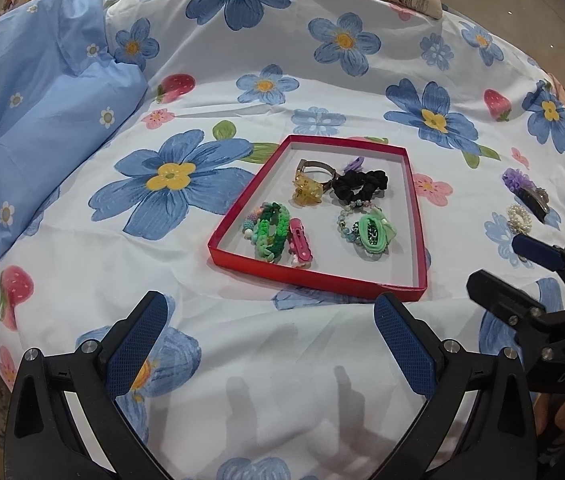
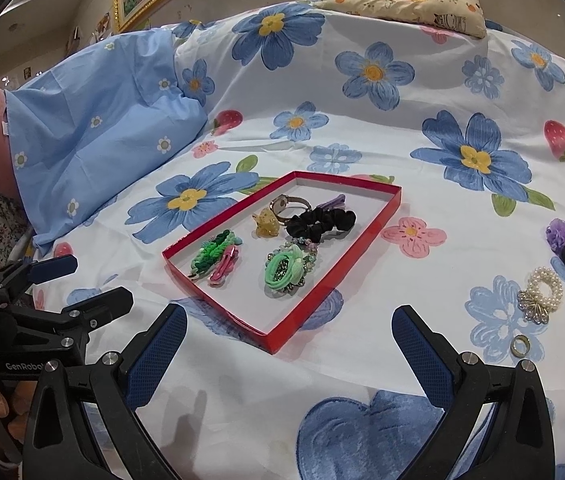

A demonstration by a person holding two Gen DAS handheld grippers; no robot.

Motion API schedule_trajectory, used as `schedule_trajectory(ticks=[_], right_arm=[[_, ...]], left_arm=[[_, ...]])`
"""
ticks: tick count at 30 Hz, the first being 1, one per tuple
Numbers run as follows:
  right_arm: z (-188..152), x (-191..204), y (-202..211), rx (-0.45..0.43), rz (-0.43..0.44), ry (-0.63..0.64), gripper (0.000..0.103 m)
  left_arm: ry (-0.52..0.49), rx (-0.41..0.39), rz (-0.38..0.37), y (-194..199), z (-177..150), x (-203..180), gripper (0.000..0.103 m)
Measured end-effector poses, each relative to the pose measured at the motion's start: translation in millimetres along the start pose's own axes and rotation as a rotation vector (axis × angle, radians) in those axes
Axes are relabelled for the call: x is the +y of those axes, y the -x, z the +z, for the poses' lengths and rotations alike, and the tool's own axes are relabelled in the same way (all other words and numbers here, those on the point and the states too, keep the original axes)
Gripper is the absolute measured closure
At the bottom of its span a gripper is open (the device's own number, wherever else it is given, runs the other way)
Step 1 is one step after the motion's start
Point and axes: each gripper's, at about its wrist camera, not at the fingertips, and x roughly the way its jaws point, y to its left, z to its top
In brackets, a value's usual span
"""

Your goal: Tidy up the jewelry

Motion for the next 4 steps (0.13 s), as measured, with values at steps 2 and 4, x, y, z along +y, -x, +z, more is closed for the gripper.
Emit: schedule_trajectory(ticks=[2,4], right_arm=[[-2.2,0.0,-3.6,0.011,-0.004,-0.001,0.0],[-4.7,-3.1,-8.4,0.023,-0.018,-0.008,0.0]], left_arm=[[-0.002,0.002,0.005,-2.9,0.4,-0.9,0.0],[0.005,0.011,-0.011,-5.3,-0.6,-2.4,0.0]])
